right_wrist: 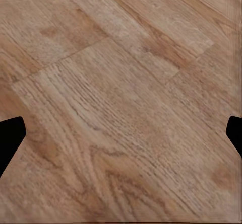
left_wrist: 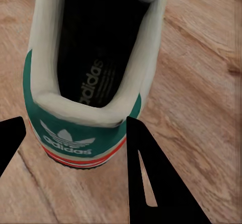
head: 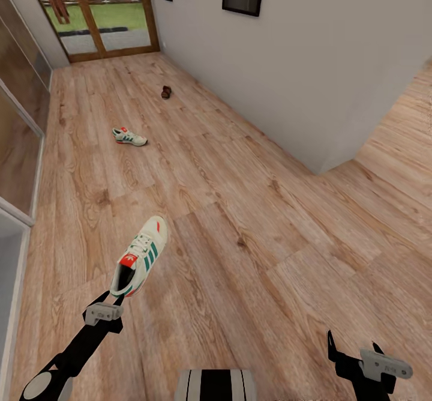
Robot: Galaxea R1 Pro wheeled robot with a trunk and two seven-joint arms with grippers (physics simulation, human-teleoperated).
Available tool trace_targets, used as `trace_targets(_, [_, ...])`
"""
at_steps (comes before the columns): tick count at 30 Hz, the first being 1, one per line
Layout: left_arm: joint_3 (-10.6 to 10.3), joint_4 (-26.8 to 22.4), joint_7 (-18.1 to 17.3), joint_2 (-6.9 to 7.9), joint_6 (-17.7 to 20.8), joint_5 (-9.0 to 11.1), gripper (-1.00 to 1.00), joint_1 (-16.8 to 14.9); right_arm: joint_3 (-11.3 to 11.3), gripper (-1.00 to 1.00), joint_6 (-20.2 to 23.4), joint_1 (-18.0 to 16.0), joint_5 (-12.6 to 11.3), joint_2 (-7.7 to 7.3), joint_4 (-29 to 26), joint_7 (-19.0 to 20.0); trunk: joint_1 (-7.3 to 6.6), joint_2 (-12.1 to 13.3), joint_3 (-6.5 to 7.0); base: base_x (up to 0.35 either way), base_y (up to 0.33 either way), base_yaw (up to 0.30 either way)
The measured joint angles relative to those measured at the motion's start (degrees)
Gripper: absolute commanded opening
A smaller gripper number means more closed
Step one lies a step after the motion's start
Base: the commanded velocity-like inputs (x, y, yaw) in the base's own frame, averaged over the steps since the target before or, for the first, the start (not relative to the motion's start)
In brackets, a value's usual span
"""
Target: Pick up the two gym shoes and the two sandals from the corridor floor and place them onto the hallstand (shoe rack) in the corridor, making sure they are on the rack and not on the floor. Arrange them so the two gym shoes are next to each other and the two sandals are next to each other.
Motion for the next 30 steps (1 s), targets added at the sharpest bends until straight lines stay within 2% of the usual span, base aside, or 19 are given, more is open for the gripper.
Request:
trace_targets(23, [0.0, 0.0, 0.0, 0.04, 0.1, 0.0, -1.00, 0.0, 0.1, 1.00, -0.1, 0.1, 0.0, 0.03, 0.0, -0.1, 0.00, 0.0, 0.17, 0.000, 0.000, -0.274])
trace_targets(30, [0.1, 0.0, 0.0, 0.04, 0.1, 0.0, -1.00, 0.0, 0.1, 1.00, -0.2, 0.2, 0.1, 1.12, 0.0, -0.1, 0.00, 0.0, 0.35, 0.000, 0.000, -0.284])
